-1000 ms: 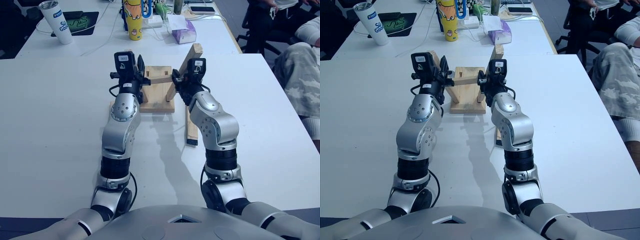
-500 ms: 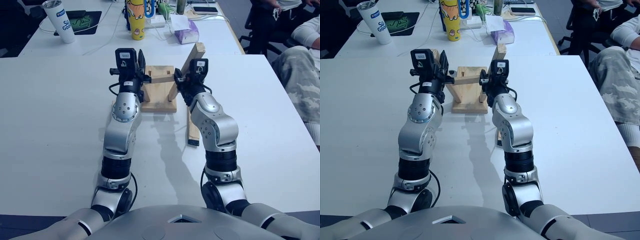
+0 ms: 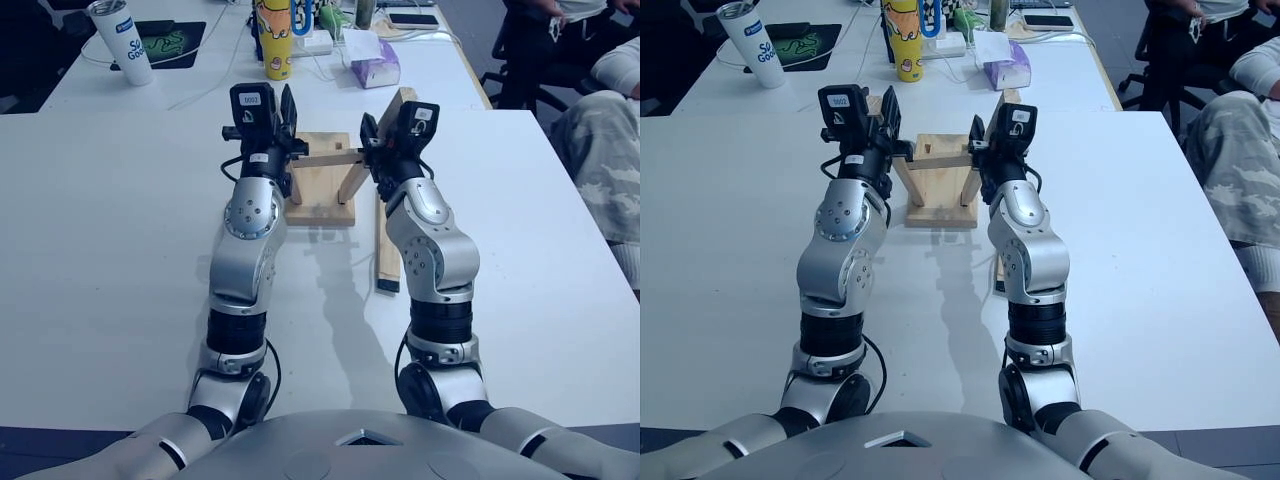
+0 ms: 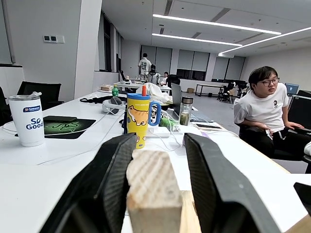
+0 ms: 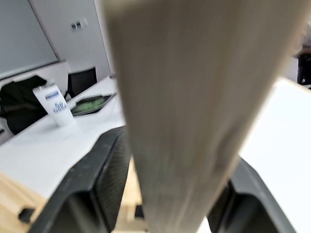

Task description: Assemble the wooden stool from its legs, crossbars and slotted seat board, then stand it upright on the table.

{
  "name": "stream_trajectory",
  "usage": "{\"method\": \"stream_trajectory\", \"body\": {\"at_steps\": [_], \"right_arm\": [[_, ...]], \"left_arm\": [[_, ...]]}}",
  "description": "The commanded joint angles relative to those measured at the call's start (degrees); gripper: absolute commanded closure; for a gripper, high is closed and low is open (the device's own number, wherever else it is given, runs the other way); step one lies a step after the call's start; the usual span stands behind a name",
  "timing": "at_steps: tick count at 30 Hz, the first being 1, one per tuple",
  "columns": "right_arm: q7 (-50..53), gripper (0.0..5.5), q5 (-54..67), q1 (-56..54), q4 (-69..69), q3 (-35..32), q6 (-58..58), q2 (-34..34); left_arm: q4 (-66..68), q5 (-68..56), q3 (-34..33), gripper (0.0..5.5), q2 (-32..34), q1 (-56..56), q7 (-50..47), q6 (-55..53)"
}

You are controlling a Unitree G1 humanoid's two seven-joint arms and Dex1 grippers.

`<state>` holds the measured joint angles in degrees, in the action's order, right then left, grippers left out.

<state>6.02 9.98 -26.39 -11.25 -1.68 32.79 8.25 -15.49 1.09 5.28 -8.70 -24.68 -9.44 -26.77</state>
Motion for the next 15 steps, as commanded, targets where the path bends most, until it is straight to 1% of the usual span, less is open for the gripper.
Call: {"method": "stream_trajectory", "body": {"at_steps": [1,6,15], "right_arm": [[-0.7,3.43,0.7,-0.2,-2.0,0.1,-4.0,0.8],[-0.3,3.43,-2.3,-0.3,-2.7,1.7,-8.0,-0.6],[0.4,3.43,-9.2,-2.3,-4.2,3.1,-15.6,-4.2]], "left_arm": [[-1.6,0.0,0.1,3.73,-0.3,-1.4,0.5,2.1],[-2.2,0.9,0.3,3.73,0.4,-1.6,0.7,4.3],[-4.0,0.6,-0.9,3.73,0.7,-2.8,1.4,12.0]]}}
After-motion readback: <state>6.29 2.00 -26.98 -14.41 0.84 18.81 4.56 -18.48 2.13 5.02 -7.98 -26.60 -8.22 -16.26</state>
